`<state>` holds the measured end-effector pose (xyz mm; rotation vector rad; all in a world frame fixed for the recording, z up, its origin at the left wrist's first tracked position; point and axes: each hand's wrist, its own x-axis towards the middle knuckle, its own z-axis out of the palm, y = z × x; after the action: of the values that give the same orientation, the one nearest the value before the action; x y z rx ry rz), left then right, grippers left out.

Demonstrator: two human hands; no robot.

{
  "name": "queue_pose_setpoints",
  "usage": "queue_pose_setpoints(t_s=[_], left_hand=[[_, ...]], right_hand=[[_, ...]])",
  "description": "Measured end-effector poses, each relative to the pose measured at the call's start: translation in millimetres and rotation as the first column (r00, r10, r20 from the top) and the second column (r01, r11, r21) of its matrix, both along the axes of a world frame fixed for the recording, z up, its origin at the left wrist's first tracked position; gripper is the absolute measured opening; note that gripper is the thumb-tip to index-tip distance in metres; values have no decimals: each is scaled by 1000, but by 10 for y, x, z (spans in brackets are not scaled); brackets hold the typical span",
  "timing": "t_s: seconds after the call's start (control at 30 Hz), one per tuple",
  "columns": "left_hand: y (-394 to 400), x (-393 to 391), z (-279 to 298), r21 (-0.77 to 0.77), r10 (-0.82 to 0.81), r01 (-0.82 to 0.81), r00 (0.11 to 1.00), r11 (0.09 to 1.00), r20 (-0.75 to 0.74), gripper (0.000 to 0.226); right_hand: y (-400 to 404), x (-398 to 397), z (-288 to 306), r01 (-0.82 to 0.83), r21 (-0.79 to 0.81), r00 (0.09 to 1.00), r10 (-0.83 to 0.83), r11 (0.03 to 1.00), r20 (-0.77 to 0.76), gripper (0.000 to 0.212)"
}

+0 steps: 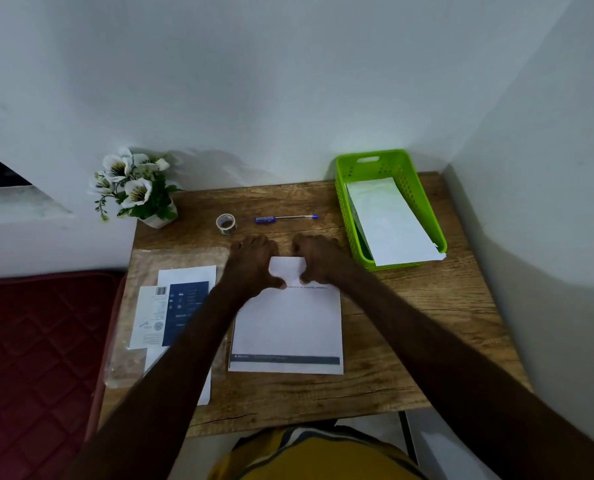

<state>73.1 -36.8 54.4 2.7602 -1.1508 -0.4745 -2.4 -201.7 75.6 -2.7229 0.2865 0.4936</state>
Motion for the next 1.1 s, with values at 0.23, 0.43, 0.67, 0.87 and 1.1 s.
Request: queue_pose_setpoints(t_s=[0.23,0.43,0.67,0.87,1.1], left_hand=[[125,-259,4,-160,42,-9,978,987,206,20],[273,-555,-361,-141,2,29,976,990,216,50],[379,-839,-585,-110,56,-42,990,993,129,71],[401,-860,-619,-151,77,-58,989,987,126,63],[428,-842,-641,-153,68,-49,991,987,118,61]], right_hand=[[96,-363,-81,-36,-267,954,113,963,277,23],[224,-624,-418,-63,-367,956,161,928,244,38],[279,-816,-612,-79,-270,962,144,960,231,65],[374,-869,-638,-95,-219,956,150,971,250,68],[541,-812,-719,-55,-197,960,106,979,257,62]])
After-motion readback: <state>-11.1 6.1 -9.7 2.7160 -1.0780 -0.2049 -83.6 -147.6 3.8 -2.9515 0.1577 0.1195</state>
